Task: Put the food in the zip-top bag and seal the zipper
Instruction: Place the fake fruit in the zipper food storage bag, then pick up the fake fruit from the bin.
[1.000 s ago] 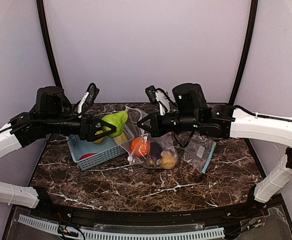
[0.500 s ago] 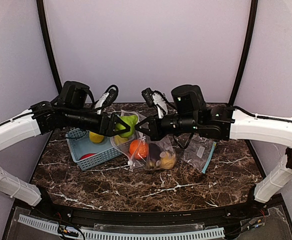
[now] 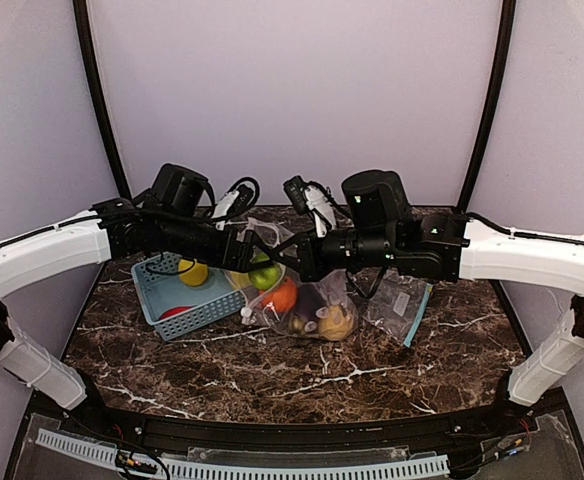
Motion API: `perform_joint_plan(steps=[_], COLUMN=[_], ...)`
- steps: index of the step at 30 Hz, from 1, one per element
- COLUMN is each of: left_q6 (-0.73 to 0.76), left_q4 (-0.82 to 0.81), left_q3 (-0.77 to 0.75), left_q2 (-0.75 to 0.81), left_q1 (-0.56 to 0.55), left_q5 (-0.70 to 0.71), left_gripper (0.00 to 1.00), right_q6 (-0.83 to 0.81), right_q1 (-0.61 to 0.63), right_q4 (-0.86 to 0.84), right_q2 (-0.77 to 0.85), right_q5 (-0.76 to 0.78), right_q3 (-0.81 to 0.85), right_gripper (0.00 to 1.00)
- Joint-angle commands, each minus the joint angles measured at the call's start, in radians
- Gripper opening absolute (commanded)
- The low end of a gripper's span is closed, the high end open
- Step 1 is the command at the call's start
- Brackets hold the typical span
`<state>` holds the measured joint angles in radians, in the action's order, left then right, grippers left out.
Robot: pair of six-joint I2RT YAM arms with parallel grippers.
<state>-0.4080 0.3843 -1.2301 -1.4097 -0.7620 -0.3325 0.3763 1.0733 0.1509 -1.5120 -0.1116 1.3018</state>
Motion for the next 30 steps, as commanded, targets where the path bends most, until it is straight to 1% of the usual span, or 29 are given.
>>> perform_joint_plan(steps=[1,7,10,12,14,18,20,23,26,30], left_q6=[0.013,-0.007,-0.026,-0.033,-0.047,-0.056,-0.033,0.013,0.038,0.070], left_q4=[-0.036,-0.026,0.005,0.041,0.069,0.083,0.103,0.112,0.088,0.035], left_q3=[-0.023,0.009,0.057,0.088,0.128,0.208,0.219,0.220,0.224,0.221], left_q2=[0.052,0.148,0.217,0.257,0.290,0.334,0.325,0.270,0.210,0.114], left_q1=[-0.002,-0.001,0.002,0.025,0.079,0.246,0.295,0.347,0.405,0.434], left_q5=[0.006,-0.023,0.006,0.045,0.064,0.058,0.088,0.129,0.150,0.224], left_gripper=[0.89,0.92,0.92,0.93,0.94,0.94,0.95,0.96,0.97,0.96], right_q6=[0.012,0.040,0.049,0.050,0.049,0.049,0.050,0.055,0.060,0.064], right_q1=[0.008,-0.003,-0.013,-0.016,-0.020,-0.024,-0.024,-0.025,-0.025,-0.026], right_q4=[-0.008,0.009,0.006,0.007,0.006,0.006,0.006,0.003,0.000,-0.001], right_q2=[0.021,0.030,0.030,0.030,0.029,0.024,0.023,0.021,0.019,0.015], right_q5=[0.060,0.107,0.108,0.107,0.103,0.090,0.089,0.086,0.083,0.081], right_q3=[0.001,-0.007,-0.009,-0.008,-0.009,-0.006,-0.006,-0.006,-0.005,-0.003], right_gripper=[0.00,0.00,0.00,0.00,0.00,0.00,0.00,0.00,0.00,0.00])
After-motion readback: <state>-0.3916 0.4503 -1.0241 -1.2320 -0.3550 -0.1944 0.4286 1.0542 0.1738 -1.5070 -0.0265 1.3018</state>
